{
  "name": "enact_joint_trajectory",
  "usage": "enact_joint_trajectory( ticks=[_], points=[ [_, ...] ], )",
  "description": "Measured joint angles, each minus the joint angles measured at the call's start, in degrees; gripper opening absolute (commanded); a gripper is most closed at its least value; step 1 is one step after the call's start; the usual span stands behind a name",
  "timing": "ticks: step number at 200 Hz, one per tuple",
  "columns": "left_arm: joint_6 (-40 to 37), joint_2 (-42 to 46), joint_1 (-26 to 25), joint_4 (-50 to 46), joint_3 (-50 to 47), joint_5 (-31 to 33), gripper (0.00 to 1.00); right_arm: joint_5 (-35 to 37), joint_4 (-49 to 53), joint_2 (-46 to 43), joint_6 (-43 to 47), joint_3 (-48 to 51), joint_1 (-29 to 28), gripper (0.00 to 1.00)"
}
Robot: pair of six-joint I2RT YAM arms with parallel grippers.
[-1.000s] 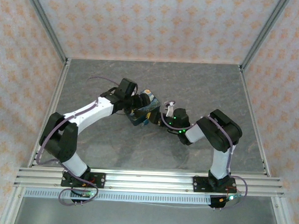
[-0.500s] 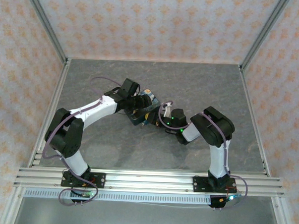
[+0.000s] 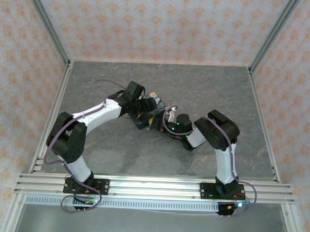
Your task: Unlock a padlock with a key
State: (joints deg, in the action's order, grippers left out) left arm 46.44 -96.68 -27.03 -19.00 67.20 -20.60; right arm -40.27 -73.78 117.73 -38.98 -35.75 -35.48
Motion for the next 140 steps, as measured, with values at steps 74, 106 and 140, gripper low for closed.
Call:
enact_joint_trajectory(
  ticks=[74,106,140],
  points=[
    [0.02,-0.02,0.0,0.07,-0.02,0.0,0.78,-0.28,-0.31,-0.02,0.09,1.64,-0.11,0.38],
    [0.02,-0.02,0.0,0.09,0.0,0.0,0.78,-0.24,-0.37,-0.02,0.31,1.79,-0.11,0.35],
    [0.02,-0.02,0.0,0.07,-0.02,0.0,0.78,-0.24,-0.17,-0.04,0.68,1.79,-0.11,0.29]
  ],
)
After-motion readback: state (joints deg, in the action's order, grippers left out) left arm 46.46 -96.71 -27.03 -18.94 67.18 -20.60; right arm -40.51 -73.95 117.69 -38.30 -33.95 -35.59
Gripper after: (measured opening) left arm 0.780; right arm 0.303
